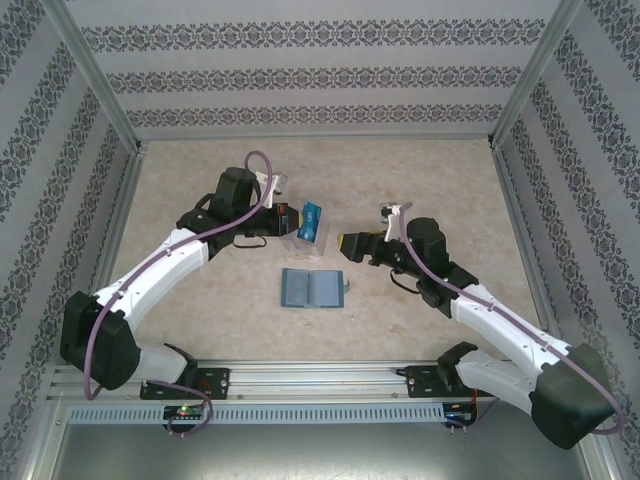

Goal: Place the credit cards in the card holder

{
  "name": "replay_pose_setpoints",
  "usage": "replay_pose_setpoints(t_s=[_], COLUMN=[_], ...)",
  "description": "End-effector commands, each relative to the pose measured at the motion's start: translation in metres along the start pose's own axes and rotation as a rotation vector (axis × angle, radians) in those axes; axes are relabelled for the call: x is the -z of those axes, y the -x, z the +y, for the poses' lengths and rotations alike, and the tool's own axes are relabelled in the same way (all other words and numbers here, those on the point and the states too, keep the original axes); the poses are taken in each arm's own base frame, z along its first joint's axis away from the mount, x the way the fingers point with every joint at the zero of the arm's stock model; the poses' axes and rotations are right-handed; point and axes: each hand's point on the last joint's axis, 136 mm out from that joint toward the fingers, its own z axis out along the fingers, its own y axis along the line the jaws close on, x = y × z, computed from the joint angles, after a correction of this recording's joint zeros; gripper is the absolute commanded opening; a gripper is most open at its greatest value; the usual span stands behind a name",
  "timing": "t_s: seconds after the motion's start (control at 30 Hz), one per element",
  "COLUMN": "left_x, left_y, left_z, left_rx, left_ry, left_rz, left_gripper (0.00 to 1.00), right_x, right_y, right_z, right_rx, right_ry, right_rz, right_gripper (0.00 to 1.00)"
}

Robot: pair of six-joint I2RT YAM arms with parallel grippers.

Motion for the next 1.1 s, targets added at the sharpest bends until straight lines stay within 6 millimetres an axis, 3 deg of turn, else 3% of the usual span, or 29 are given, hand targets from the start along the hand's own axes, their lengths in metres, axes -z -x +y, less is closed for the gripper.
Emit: replay_pose_setpoints(t_s=[0.0, 0.13, 0.3, 0.53, 0.6, 0.73, 0.87, 1.07], left_x=[0.006, 0.005, 0.004, 0.004, 0.004, 0.004, 0.003, 0.008], left_y=[0.012, 0.007, 0.005, 0.001, 0.0, 0.0, 0.002, 0.004], left_z=[-0.038, -0.046, -0.05, -0.053, -0.052, -0.052, -0.056, -0.065], left_rx=[-0.045, -0.035, -0.029, -0.023, -0.025, -0.029, -0.041, -0.045], left_ry=[-0.199, -0.273, -0.315, -0.351, -0.349, -0.344, -0.363, -0.396], left_rz=[-0.061, -0.053, -0.051, -0.047, -0.048, -0.044, -0.037, -0.036], left_gripper=[0.0, 0.0, 0.0, 0.0, 0.0, 0.0, 0.0, 0.0], right_x=[-0.002, -0.007, -0.01, -0.014, -0.013, -0.011, -0.012, -0.013], right_y=[0.009, 0.013, 0.011, 0.007, 0.007, 0.006, 0.003, 0.005], right_z=[0.036, 0.044, 0.032, 0.031, 0.034, 0.035, 0.036, 0.034], right_rx=[-0.059, -0.091, -0.088, -0.101, -0.093, -0.082, -0.079, -0.083], right_ry=[0.242, 0.306, 0.252, 0.261, 0.271, 0.279, 0.288, 0.275], right_rz=[0.006, 0.015, 0.001, 0.021, 0.021, 0.025, 0.035, 0.021], right_gripper=[0.83, 0.79, 0.78, 0.76, 0.71, 0.49, 0.39, 0.46])
